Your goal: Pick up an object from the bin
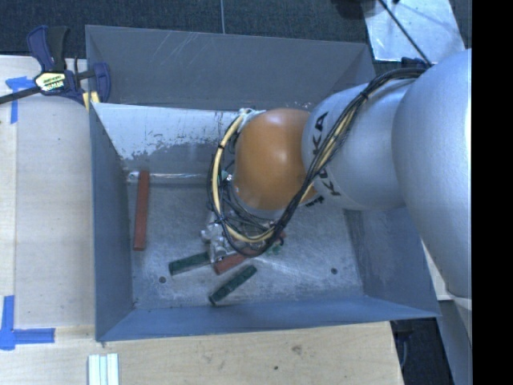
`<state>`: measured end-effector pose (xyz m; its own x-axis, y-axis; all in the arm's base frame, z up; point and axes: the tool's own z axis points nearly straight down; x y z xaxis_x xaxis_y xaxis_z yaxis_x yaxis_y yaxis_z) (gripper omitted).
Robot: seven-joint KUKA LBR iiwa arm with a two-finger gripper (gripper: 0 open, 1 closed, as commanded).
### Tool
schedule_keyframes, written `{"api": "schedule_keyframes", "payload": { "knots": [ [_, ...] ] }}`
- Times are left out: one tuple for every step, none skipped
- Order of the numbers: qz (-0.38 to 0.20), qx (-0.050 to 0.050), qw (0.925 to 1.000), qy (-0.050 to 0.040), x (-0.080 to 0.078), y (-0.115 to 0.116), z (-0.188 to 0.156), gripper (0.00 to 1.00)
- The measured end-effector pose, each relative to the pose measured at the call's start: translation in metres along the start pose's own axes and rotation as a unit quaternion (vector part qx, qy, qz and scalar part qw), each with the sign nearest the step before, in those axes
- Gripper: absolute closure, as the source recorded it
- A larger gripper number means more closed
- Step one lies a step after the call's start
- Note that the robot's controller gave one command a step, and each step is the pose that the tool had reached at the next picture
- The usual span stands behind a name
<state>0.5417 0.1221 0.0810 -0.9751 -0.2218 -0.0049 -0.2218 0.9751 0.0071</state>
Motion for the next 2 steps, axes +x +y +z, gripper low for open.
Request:
{"api": "schedule_keyframes", "payload": {
  "knots": [
    [-0.008, 0.003, 1.0, 0.0023, 0.005, -0.004, -0.036, 1.0],
    [-0.052, 0.003, 0.9986, 0.0016, 0.016, -0.008, -0.059, 0.0]
  ]
}}
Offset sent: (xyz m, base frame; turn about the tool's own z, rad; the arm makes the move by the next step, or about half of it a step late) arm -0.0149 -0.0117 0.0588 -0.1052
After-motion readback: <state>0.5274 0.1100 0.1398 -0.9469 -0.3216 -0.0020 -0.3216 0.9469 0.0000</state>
